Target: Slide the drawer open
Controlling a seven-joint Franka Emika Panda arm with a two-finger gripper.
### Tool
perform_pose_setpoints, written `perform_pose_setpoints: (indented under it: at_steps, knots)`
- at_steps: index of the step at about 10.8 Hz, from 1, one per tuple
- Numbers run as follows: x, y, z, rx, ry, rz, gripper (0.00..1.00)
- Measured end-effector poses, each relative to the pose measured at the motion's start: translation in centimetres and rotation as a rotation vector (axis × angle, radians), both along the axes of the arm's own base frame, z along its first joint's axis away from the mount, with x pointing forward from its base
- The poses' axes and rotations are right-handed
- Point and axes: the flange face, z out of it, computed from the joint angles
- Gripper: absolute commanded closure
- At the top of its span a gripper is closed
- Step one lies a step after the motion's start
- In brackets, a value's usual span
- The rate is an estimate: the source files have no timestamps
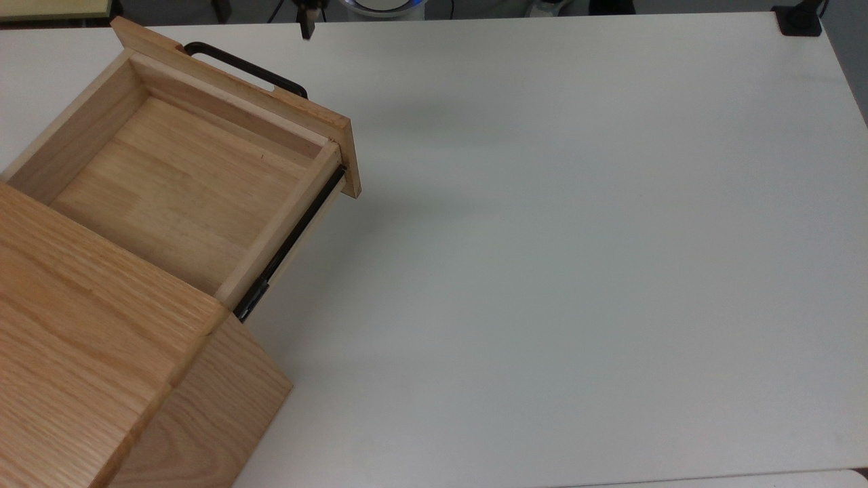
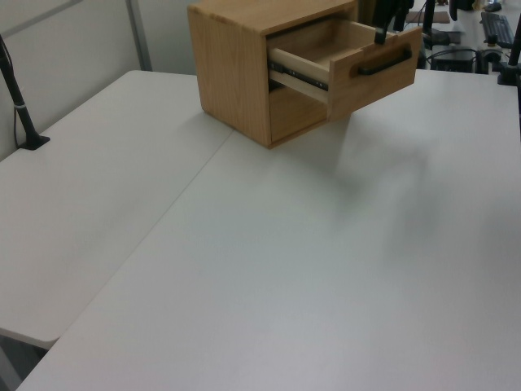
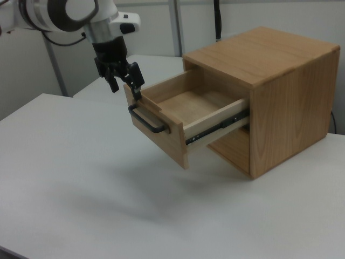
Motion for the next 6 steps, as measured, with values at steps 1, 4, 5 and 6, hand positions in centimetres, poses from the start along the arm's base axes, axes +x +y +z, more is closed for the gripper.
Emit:
perform_pose_setpoints:
  at_steps: [1,4,5,6]
  knots:
    - [0.4,0.6,-0.6,-0.008,0.008,0.026,0.0]
    - [0.7,3.4,-0.6,-0.014,0.009,0.096,0.0]
    - [0.6,3.6,-0.5,-0.015,0.006,0.099,0.0]
    - [0.5,3.3,-0.4,-0.015,0.004,0.095,0.0]
